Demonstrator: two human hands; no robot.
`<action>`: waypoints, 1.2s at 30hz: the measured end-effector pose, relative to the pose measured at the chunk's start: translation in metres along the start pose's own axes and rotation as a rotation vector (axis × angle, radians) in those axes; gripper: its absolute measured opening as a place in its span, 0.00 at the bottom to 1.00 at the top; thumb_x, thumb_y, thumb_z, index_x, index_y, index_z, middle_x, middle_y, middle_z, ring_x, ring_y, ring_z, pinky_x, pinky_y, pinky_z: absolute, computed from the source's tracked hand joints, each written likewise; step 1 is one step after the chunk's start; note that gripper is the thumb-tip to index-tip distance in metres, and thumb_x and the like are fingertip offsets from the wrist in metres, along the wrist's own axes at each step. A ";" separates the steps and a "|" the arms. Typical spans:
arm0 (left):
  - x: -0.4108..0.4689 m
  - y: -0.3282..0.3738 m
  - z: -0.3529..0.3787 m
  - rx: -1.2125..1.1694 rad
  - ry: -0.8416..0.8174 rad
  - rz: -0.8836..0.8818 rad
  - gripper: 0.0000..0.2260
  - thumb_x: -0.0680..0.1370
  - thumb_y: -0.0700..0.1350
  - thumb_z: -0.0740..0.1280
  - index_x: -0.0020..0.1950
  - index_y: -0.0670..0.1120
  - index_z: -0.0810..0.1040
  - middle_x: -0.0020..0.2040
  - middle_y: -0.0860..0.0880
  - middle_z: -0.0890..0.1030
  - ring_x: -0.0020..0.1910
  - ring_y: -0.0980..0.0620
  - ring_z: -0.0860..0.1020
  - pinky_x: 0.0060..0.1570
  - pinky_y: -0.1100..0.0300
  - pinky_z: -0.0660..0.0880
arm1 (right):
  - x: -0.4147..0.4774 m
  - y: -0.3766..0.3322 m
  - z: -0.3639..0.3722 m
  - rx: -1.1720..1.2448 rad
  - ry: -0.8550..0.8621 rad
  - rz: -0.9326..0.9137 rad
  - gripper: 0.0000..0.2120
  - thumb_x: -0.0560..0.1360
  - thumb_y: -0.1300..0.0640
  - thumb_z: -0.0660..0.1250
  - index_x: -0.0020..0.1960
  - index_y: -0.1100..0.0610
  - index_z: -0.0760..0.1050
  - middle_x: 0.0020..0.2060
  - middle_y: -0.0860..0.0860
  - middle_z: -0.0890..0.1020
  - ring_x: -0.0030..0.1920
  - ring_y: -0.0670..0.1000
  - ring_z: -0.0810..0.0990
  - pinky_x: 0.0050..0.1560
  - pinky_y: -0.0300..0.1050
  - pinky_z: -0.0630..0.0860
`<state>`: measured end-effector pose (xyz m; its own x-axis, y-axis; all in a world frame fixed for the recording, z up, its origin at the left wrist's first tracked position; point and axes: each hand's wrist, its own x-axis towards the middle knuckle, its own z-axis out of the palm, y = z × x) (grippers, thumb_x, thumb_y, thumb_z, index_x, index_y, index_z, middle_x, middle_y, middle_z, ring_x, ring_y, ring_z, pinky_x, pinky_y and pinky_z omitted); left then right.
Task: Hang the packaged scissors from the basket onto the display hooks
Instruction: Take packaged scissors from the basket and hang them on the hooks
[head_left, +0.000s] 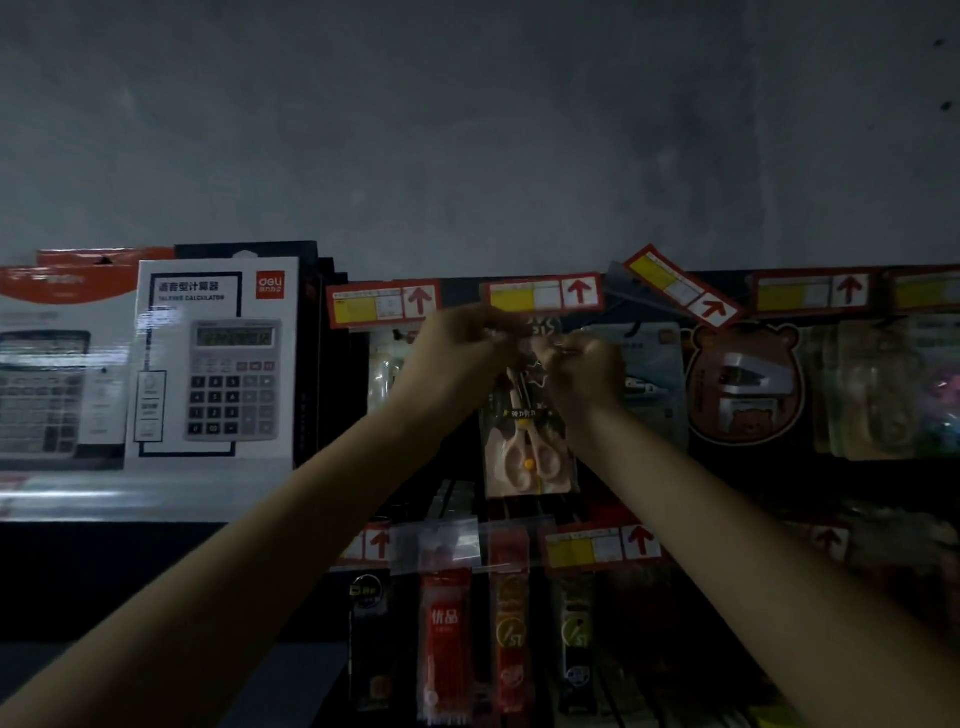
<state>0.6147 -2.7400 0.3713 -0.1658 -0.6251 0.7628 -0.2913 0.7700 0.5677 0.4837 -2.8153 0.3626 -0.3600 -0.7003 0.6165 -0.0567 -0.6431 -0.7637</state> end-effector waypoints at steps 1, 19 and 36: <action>-0.006 -0.007 0.002 0.076 0.005 0.026 0.08 0.82 0.40 0.64 0.56 0.48 0.80 0.51 0.51 0.82 0.47 0.57 0.83 0.46 0.61 0.80 | 0.000 0.000 0.001 0.000 0.015 0.021 0.06 0.79 0.53 0.70 0.53 0.54 0.78 0.45 0.49 0.81 0.44 0.48 0.81 0.41 0.45 0.76; 0.006 -0.086 0.028 0.193 0.235 -0.245 0.09 0.77 0.45 0.70 0.57 0.49 0.77 0.48 0.51 0.84 0.46 0.51 0.84 0.46 0.47 0.83 | -0.023 0.025 -0.010 -0.298 -0.098 0.073 0.07 0.80 0.51 0.68 0.53 0.52 0.72 0.47 0.50 0.80 0.45 0.49 0.78 0.40 0.43 0.74; 0.034 -0.081 0.046 -0.438 0.398 -0.619 0.10 0.81 0.35 0.64 0.40 0.42 0.77 0.38 0.43 0.80 0.37 0.45 0.79 0.49 0.48 0.80 | 0.002 0.038 0.020 -0.594 -0.033 0.141 0.23 0.80 0.58 0.66 0.73 0.54 0.65 0.67 0.57 0.76 0.62 0.60 0.79 0.55 0.53 0.80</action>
<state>0.5889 -2.8291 0.3371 0.2704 -0.9206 0.2818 0.1834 0.3366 0.9236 0.4997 -2.8476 0.3389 -0.3734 -0.7815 0.4998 -0.5232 -0.2675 -0.8091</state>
